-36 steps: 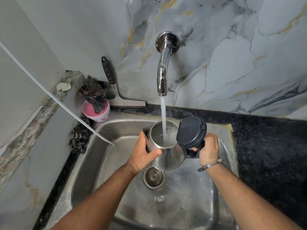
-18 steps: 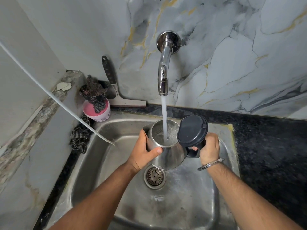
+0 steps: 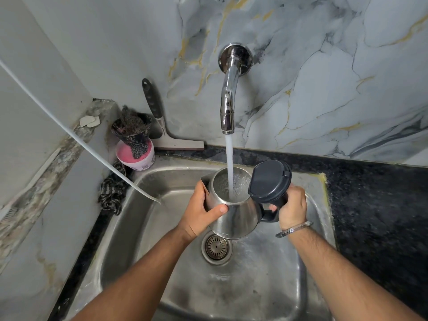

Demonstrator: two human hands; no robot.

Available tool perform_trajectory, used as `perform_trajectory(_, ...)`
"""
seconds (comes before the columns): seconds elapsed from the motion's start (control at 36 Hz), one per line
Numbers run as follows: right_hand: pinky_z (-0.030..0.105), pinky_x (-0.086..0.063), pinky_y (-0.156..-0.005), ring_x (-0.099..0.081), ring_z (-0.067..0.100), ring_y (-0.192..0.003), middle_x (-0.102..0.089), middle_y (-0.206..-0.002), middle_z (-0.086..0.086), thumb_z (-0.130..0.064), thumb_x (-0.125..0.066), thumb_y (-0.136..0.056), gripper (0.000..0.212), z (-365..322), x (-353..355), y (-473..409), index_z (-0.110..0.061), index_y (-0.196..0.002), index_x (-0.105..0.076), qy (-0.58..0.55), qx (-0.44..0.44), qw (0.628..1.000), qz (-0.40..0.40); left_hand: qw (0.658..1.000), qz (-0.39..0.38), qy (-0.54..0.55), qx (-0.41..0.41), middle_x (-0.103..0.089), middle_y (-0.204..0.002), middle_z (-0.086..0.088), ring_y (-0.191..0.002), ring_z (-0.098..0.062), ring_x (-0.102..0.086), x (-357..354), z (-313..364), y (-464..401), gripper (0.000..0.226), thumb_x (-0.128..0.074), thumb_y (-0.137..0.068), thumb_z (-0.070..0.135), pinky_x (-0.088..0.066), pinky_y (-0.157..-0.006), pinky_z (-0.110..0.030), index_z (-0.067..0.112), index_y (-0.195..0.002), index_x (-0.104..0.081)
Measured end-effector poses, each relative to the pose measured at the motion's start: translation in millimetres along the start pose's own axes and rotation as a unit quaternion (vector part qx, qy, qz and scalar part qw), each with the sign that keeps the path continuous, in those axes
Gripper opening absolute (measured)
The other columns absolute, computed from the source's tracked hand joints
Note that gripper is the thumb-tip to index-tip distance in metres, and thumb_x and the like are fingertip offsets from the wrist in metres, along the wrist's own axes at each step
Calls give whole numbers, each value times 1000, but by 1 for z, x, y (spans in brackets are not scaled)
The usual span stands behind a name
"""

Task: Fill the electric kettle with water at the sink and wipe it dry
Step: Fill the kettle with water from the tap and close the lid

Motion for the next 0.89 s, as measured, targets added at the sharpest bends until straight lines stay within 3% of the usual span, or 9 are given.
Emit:
perform_trajectory(0.17,17,-31,-38,-38,9,-32,-46,-34,-8,-10,-31,-79,43,1,0,-2,-18,-42,-50,17,13,999,-28,998,61,1,-24,-42,-158,-7,-145,-12,-42,12,38,-10,114,-60,-78,82,-36,-122,-27,10,-159,-23)
perform_trajectory(0.25,14,-30,-36,-39,5,-31,-47,-33,-9,-7,-29,-80,47,0,1,1,-18,-41,-52,-2,1,1000,-15,993,101,-18,-56,-50,-155,-7,-135,1,-52,23,92,-37,67,-55,-102,46,-41,-119,-28,6,-154,-38)
perform_trajectory(0.33,12,-30,-34,-42,4,-31,-50,-32,-8,-9,-30,-80,48,-1,1,2,-19,-40,-56,6,3,1000,-2,993,47,-71,-86,-62,-139,6,-115,19,-58,31,146,-67,39,-50,-109,26,-48,-99,-9,13,-146,-51)
perform_trajectory(0.39,9,-30,-32,-43,3,-30,-51,-31,-8,-10,-31,-79,49,-3,1,2,-20,-38,-57,14,8,1000,11,994,-29,-86,-62,-67,-124,11,-111,9,-62,33,168,-83,29,-45,-111,29,-46,-101,-17,18,-132,-63)
perform_trajectory(0.47,10,-30,-32,-43,3,-31,-51,-31,-8,-16,-33,-78,48,-4,2,2,-21,-37,-58,7,3,1000,21,991,-130,-19,-1,-70,-128,0,-122,-13,-63,34,178,-93,28,-42,-111,25,-43,-114,-43,19,-125,-66)
perform_trajectory(0.58,12,-32,-35,-44,3,-32,-52,-32,-9,-20,-35,-76,44,-2,3,0,-20,-39,-58,8,0,1000,14,984,-172,38,19,-76,-115,8,-116,-14,-64,36,174,-99,24,-50,-105,24,-38,-114,-48,22,-123,-66)
perform_trajectory(0.69,22,-36,-45,-47,2,-36,-55,-35,-12,-20,-36,-77,43,0,2,-1,-21,-42,-61,25,11,999,20,999,-37,-14,-27,-73,-86,-2,-87,-10,-68,28,174,-97,12,-68,-97,11,-54,-93,-30,0,-102,-69)
perform_trajectory(0.75,22,-36,-45,-46,3,-36,-55,-35,-11,-22,-35,-78,45,-1,1,0,-22,-42,-61,31,20,999,17,994,94,-49,-42,-66,-79,-10,-68,-8,-66,16,173,-91,31,-80,-90,15,-59,-77,-26,-9,-97,-62)
perform_trajectory(0.89,12,-32,-36,-42,2,-31,-52,-32,-10,-17,-32,-82,51,-8,-3,8,-23,-40,-60,8,22,1000,18,946,282,-148,-65,-63,-73,14,-65,-2,-59,-10,174,-76,35,-85,-82,47,-55,-70,-32,27,-89,-56)
Point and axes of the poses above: each hand's wrist, its own y-axis away from the middle knuckle, its own x-axis out of the back of the hand, z = x × y, the point moved 3 cm from there along -y, towards the middle knuckle
